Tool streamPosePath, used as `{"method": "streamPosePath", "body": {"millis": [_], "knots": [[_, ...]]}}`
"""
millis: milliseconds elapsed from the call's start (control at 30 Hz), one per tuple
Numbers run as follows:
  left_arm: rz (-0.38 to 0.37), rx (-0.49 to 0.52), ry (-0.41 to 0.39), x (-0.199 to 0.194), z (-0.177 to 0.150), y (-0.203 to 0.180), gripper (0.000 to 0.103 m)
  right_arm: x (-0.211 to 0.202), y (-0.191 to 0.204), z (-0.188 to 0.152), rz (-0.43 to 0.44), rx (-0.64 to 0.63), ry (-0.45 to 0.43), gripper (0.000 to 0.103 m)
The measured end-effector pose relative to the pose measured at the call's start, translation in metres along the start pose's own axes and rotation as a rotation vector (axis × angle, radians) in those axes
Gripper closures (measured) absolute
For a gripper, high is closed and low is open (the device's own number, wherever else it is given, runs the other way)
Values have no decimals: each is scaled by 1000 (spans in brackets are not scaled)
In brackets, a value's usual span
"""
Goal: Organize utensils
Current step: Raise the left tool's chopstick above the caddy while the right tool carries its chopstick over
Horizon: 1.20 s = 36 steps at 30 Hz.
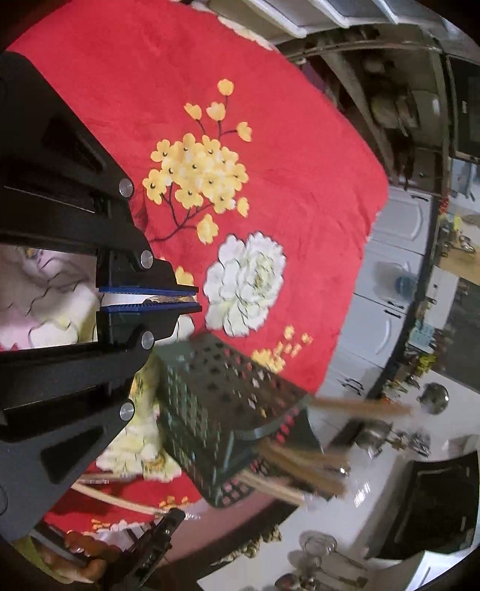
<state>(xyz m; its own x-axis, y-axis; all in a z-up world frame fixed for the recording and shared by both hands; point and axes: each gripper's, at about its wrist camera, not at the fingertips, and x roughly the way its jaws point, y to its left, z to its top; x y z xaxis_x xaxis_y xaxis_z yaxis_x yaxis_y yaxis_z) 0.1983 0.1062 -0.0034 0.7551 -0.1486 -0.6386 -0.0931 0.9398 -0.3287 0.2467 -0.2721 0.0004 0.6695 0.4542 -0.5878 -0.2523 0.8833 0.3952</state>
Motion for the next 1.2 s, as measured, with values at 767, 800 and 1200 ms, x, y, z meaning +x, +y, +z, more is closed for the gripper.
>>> {"method": "streamPosePath", "body": {"millis": [767,800,1200], "knots": [[-178,183,-156,-77,12,-97,102,-107,48,17,56,-208,-311,97],[-181,190,-159,-78,12,-100,102,-111,48,19,53,-210,-323,97],[-218,243,-218,-95,22,-129,102,-144,50,21,49,-242,-421,97]]}}
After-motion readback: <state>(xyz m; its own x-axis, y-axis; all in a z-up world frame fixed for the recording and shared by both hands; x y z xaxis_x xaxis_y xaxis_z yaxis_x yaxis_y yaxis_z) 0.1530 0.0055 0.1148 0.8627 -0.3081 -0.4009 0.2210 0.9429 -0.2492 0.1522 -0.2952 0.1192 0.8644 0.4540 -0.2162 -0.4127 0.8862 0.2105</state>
